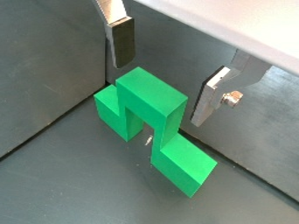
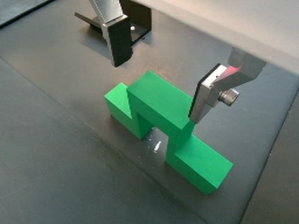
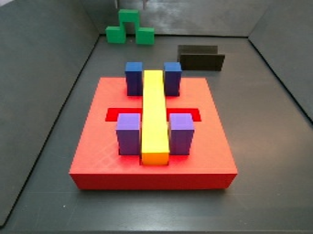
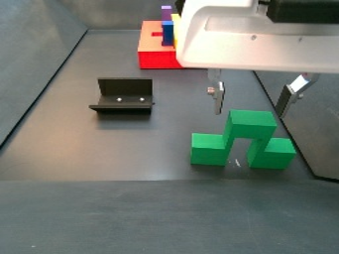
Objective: Pick up the green object. Move up. Move to above the board. Insert the green object.
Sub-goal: Pick up the green object.
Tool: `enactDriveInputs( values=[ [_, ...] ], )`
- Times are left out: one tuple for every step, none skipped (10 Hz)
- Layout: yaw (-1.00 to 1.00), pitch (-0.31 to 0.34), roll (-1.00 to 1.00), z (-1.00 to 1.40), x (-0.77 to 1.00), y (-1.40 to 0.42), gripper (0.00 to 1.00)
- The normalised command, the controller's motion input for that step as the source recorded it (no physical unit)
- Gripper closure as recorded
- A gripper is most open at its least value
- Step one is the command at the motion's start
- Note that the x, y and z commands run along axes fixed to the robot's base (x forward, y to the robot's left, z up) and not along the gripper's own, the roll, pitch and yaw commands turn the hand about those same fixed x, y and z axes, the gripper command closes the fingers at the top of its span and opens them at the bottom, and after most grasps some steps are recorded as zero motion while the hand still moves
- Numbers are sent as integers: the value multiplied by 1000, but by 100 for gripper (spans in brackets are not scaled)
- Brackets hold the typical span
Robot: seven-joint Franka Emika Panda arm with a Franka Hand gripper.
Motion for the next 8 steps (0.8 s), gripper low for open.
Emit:
enactDriveInputs(
  values=[
    [-111,-166,-139,-280,0,57,0],
    [-114,-181,-163,-300,0,100,0],
    [-129,-199,-209,-374,0,126,0],
    [-160,-243,-234,-383,0,120,0],
    [-126,-230,-264,-357,0,106,0],
    [-43,-204,-274,-249,0,9,0],
    [-23,-201,-267,-249,0,6,0],
    [-17,-197,-270,-283,14,26,0]
  ],
)
